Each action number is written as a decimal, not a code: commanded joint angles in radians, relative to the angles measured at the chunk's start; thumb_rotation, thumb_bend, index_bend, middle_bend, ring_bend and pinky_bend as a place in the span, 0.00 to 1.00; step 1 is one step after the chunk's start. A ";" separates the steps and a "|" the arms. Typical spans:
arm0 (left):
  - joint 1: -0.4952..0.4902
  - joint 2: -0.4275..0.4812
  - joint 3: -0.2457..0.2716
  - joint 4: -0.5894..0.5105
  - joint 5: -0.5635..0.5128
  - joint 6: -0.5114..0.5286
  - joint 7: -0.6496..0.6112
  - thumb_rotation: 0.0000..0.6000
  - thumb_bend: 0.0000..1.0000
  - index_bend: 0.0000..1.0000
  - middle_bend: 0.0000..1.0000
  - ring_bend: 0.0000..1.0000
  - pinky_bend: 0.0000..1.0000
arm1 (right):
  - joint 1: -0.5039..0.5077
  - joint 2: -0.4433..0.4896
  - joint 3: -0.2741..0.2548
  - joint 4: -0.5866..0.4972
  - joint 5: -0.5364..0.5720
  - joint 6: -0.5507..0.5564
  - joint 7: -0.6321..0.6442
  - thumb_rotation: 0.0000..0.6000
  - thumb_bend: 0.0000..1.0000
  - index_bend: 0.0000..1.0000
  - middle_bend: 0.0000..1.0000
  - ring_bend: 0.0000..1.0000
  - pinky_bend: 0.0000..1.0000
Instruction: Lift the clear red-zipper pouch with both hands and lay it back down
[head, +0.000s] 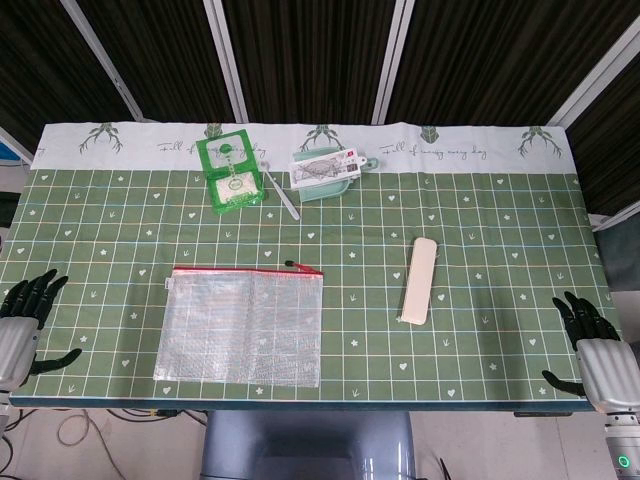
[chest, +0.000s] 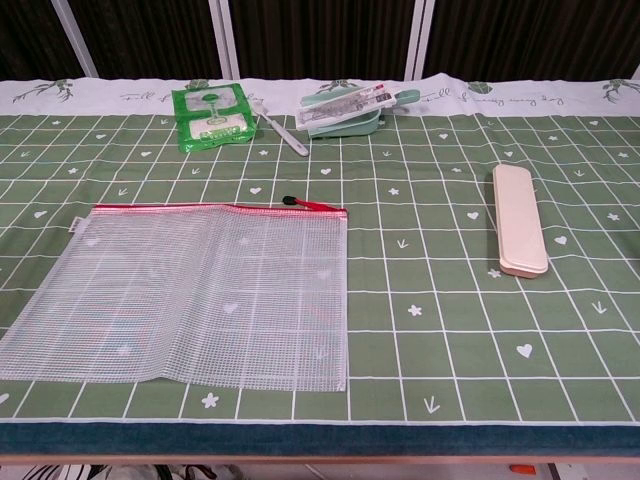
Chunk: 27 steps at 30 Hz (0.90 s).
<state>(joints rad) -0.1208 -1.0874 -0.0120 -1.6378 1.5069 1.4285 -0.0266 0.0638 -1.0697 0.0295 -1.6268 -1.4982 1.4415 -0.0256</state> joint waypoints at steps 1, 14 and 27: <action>0.000 0.000 0.000 0.000 0.000 -0.001 0.001 1.00 0.08 0.00 0.00 0.00 0.00 | 0.000 0.000 0.000 0.000 -0.001 0.000 0.000 1.00 0.11 0.00 0.00 0.00 0.20; -0.008 -0.002 -0.002 -0.004 -0.008 -0.017 0.042 1.00 0.08 0.00 0.00 0.00 0.00 | -0.002 -0.017 0.006 0.015 -0.019 0.027 0.001 1.00 0.11 0.00 0.00 0.00 0.20; -0.161 0.022 -0.117 -0.216 -0.124 -0.173 0.253 1.00 0.10 0.00 0.00 0.00 0.00 | 0.001 -0.032 0.010 0.022 -0.004 0.015 -0.001 1.00 0.11 0.00 0.00 0.00 0.20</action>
<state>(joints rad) -0.2347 -1.0688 -0.0889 -1.8039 1.4267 1.3020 0.1741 0.0651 -1.1014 0.0395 -1.6050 -1.5034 1.4572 -0.0272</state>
